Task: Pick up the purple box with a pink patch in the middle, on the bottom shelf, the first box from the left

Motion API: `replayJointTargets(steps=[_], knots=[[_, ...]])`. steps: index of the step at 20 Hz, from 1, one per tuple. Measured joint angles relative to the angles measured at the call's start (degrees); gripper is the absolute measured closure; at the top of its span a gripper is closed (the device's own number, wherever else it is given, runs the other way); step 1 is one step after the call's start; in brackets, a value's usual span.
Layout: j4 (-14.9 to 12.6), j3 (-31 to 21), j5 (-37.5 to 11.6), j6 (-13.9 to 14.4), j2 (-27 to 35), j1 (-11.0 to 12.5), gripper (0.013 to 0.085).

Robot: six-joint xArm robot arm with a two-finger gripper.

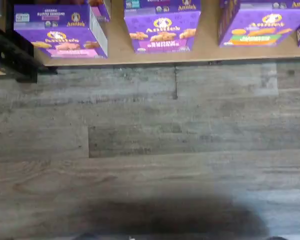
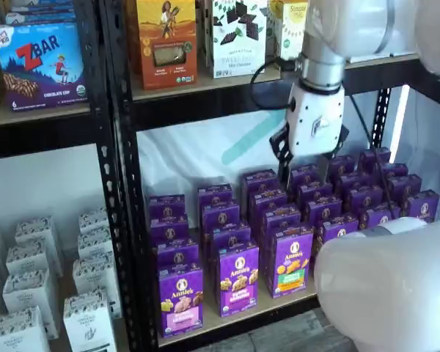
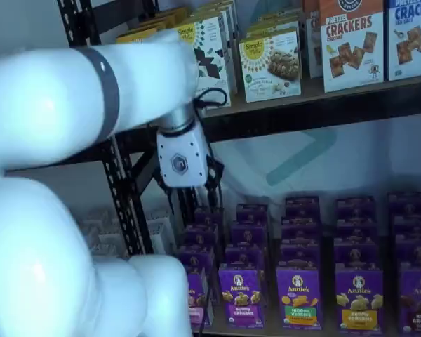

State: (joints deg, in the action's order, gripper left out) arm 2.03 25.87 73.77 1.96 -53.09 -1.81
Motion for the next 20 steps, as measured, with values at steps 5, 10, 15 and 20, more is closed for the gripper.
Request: replayJointTargets(steps=[5, 10, 15, 20], knots=[[-0.83, -3.83, -6.57, 2.71, 3.43, -2.64, 0.013], [-2.11, -6.9, -15.66, 5.74, 8.68, -5.14, 0.013], [-3.26, -7.55, -24.28, 8.01, 16.5, -6.69, 0.013], [-5.47, -6.32, -31.93, 10.73, 25.64, -7.7, 0.013]])
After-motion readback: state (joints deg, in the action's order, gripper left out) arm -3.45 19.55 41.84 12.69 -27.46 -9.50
